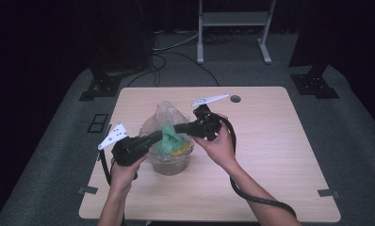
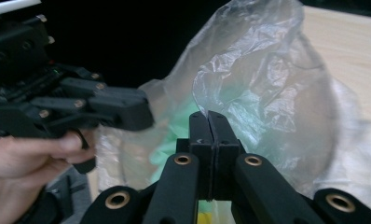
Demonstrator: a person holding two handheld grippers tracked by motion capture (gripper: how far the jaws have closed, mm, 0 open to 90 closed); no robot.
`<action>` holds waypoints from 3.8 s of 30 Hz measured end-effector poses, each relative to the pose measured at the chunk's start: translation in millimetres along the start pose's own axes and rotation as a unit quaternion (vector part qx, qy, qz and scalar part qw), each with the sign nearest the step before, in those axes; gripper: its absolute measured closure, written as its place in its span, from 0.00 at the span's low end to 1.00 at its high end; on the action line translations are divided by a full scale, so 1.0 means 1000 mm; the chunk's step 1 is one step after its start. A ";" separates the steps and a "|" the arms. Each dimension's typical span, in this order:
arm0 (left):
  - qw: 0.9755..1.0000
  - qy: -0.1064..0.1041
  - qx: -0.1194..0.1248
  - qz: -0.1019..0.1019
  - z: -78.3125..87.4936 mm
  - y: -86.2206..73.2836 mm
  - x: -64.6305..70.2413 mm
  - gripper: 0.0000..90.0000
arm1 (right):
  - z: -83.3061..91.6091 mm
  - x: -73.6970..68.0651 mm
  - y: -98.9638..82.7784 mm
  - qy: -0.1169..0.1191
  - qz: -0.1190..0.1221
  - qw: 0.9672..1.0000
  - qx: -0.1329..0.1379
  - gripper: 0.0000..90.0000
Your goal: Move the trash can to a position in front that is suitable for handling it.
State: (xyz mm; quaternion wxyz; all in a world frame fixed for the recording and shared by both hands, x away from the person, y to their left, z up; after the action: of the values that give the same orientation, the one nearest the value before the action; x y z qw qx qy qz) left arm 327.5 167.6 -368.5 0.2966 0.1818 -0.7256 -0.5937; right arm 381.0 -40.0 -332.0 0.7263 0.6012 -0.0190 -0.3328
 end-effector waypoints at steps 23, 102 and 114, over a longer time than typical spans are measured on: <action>1.000 -0.014 -0.019 -0.001 -0.011 -0.011 0.008 0.99 | -0.026 0.010 0.001 0.057 -0.110 0.992 0.009 0.71; 0.964 0.265 -0.016 0.013 0.058 -0.022 -0.092 0.12 | 0.069 0.001 0.053 0.045 -0.051 0.992 0.105 1.00; 0.963 0.267 -0.014 0.019 0.056 -0.023 -0.092 0.12 | 0.099 0.000 0.075 0.045 -0.046 0.989 0.131 1.00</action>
State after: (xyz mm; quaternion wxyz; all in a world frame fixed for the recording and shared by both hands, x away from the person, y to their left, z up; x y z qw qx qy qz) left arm 359.3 261.6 -416.8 0.4937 0.3158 -0.6146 -0.5280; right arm 372.9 -120.7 -238.3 0.6254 0.7056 -0.0016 -0.3332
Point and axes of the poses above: each handheld gripper's, and its own axes: z roughly backward along the jaws, y roughly out of its top, x roughly to its right, the point moved 3 cm from there along -z, roughly forward along the jaws, and after that the axes turned 15 degrees about x, right-handed, at the moved point
